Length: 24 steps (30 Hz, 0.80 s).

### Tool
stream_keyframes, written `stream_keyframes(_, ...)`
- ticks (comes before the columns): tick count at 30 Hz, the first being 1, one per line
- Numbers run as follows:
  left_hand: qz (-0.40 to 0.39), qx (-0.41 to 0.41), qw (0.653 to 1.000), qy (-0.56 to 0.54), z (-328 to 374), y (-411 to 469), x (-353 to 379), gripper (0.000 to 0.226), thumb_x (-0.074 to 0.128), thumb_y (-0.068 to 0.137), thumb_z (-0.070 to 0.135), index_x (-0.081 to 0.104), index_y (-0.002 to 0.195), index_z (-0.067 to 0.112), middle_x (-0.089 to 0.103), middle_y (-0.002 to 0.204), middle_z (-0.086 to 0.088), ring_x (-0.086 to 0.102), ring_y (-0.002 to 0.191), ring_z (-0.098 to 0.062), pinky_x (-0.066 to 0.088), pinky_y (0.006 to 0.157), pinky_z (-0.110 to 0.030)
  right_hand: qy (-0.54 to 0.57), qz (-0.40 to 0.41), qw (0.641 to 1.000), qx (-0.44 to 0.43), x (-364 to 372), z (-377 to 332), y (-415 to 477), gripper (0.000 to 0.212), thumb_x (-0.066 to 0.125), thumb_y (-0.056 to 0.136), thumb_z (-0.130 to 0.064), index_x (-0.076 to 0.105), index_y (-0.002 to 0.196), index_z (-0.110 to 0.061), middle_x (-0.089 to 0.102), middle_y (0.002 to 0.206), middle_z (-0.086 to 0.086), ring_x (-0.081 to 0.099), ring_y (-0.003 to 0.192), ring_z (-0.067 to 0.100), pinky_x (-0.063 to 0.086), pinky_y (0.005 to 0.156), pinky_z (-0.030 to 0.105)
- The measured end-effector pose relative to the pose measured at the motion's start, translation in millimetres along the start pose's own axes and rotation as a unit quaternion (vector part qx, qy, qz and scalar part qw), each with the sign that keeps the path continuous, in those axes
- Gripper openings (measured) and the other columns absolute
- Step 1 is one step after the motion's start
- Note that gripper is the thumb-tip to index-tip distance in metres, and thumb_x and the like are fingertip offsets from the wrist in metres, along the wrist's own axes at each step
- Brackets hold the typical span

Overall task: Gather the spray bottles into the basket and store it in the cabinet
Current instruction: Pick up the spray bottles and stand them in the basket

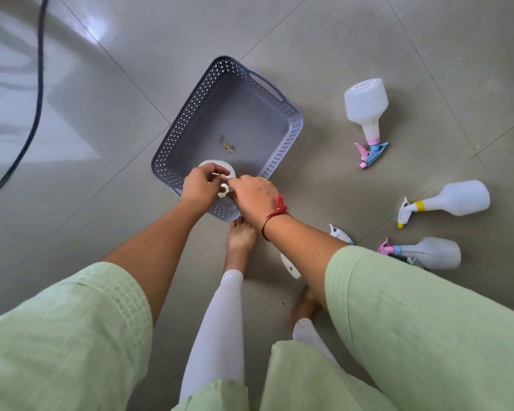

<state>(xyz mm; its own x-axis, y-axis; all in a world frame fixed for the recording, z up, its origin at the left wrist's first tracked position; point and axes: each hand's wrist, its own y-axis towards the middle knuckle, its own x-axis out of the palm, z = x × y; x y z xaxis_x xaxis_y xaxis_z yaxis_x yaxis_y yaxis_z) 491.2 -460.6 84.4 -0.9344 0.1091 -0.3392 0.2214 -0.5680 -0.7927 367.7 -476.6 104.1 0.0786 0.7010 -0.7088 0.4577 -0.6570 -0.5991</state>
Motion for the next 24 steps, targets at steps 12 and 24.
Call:
stream_keyframes(12, 0.013, -0.129, 0.982, -0.134, -13.9, -11.7, -5.3, 0.039, 0.035, 0.099, 0.044, 0.061, 0.099, 0.015, 0.058, 0.093, -0.004, 0.052, 0.083, -0.017, 0.043, 0.070, -0.030, 0.037, 0.042, 0.998, -0.017, -8.3, -43.1, 16.4, 0.031, 0.036, 0.097, -0.016, 0.064, 0.103, -0.005, 0.069, 0.102, 0.015, 0.065, 0.096, 0.035, 0.048, 0.075, 0.037)
stream_keyframes(24, 0.036, -0.160, 0.974, -0.157, -18.2, -15.2, 0.4, 0.061, 0.028, 0.095, 0.058, 0.062, 0.113, 0.011, 0.063, 0.119, -0.007, 0.055, 0.095, -0.020, 0.044, 0.082, -0.035, 0.398, -0.016, 0.901, 0.170, 15.3, -5.0, -0.2, 0.060, 0.077, 0.074, -0.029, 0.054, 0.127, -0.015, 0.060, 0.124, 0.009, 0.056, 0.114, 0.022, 0.043, 0.098, 0.028)
